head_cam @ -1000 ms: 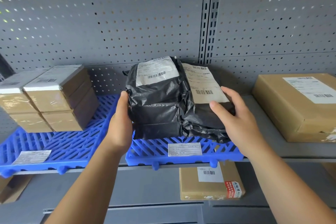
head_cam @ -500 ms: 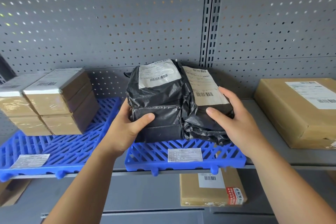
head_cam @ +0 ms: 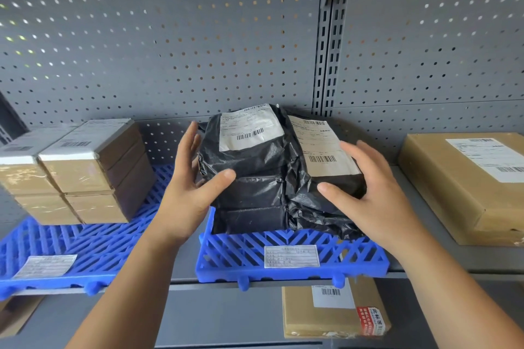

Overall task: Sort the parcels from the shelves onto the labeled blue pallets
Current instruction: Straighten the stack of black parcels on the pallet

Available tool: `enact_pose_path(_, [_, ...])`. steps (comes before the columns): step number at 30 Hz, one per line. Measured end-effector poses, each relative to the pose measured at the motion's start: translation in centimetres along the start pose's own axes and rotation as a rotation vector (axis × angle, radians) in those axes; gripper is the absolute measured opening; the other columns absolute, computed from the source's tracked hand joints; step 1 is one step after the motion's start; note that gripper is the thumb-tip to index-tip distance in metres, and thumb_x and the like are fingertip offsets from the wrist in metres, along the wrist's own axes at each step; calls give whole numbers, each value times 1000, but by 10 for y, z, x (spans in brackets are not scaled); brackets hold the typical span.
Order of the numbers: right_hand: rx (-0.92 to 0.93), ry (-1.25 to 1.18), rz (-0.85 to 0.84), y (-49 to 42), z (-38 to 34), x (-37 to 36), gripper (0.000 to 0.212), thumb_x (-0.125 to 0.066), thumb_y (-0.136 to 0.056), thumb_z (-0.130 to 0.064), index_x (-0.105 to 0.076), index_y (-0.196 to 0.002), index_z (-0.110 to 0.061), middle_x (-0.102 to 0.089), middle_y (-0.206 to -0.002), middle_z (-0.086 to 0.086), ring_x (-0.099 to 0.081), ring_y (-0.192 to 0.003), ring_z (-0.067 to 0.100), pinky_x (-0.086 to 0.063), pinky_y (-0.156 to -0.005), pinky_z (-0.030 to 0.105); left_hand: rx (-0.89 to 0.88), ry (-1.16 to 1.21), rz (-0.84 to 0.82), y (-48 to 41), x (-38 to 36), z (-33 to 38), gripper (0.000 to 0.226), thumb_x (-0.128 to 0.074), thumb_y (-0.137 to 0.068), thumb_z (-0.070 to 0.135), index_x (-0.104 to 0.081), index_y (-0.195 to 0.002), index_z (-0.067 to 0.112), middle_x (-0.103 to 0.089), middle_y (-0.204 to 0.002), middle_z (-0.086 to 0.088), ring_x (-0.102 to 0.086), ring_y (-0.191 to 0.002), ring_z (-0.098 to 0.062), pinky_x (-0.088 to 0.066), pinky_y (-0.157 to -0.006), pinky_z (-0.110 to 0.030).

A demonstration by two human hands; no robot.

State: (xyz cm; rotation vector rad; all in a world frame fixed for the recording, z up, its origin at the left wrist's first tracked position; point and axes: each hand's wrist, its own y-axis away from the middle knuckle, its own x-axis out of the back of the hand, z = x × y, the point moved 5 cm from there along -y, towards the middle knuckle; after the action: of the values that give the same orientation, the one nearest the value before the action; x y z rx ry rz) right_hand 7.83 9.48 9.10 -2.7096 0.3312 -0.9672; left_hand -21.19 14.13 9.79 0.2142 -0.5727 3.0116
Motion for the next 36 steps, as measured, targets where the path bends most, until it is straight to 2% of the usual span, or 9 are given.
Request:
enact_pose_path(2, [83, 95, -19, -3, -11, 1, 73, -69, -82, -62, -39, -148, -50, -22, -163, -24, -17, -151, 0, -22, -120, 35, -86, -72, 5, -7, 0, 12, 88, -81, -83, 32, -34, -157, 39, -36, -160, 23, -31, -145, 13, -36, -115, -15])
enact_pose_path(5, [158, 212, -80, -9, -19, -2, 66, -59, -83, -67, -49, -144, -46, -34, -158, -23, -21, -150, 2, -23, -123, 41, -122, -155, -57, -19, 0, 16, 62, -82, -82, 31, -60, -140, 36, -51, -154, 14, -41, -145, -2, -37, -120, -30])
enact_pose_path(9, [151, 271, -124, -12, -16, -2, 60, -51, -87, -64, -49, -144, -44, -36, -157, -23, -17, -152, 2, -18, -121, 31, -111, -212, -104, -24, 5, 12, 34, -72, -86, 26, -73, -120, 29, -50, -153, 12, -41, -144, 2, -37, -112, -12])
enact_pose_path(12, [137, 286, -136, -12, -15, -2, 58, -52, -90, -60, -48, -145, -43, -34, -158, -22, -15, -152, 2, -18, -119, 29, -108, -164, -137, -24, 9, 12, 32, -67, -89, 24, -74, -119, 21, -52, -152, 10, -40, -146, 0, -37, -116, -19])
enact_pose_path(20, [183, 396, -110, -20, -37, 0, 49, -45, -99, -39, -48, -148, -38, -27, -164, -19, -10, -156, 14, -15, -124, 43, -111, -156, -171, -22, 9, 15, 26, -59, -99, 5, -73, -119, 15, -52, -152, 11, -44, -143, 2, -39, -109, -11])
enact_pose_path(23, [225, 463, -242, -23, -43, -11, 50, -36, -100, -36, -41, -150, -44, -26, -163, -25, -11, -156, 9, -11, -126, 53, -115, -139, -162, -22, 8, 15, 26, -62, -94, 18, -73, -118, 17, -52, -152, 10, -45, -142, 2, -40, -108, -11])
enact_pose_path(27, [248, 508, -320, -22, -43, -18, 49, -33, -102, -32, -42, -148, -46, -29, -160, -30, -14, -154, 7, -15, -125, 53, -119, -108, -141, -21, 5, 15, 30, -63, -90, 26, -74, -117, 21, -52, -153, 10, -44, -142, 2, -40, -110, -13])
enact_pose_path(33, [267, 498, -326, -22, -41, -19, 48, -32, -101, -32, -45, -147, -42, -34, -158, -27, -16, -154, 8, -19, -124, 52, -115, -84, -122, -19, 2, 14, 25, -64, -92, 24, -76, -113, 32, -52, -154, 11, -44, -143, 1, -38, -115, -25])
enact_pose_path(36, [239, 439, -294, -20, -39, -17, 44, -33, -104, -35, -43, -146, -41, -37, -158, -23, -16, -154, 4, -15, -126, 51, -96, -86, -125, -19, 2, 13, 33, -63, -99, 11, -77, -109, 38, -52, -153, 12, -45, -142, 3, -39, -112, -23])
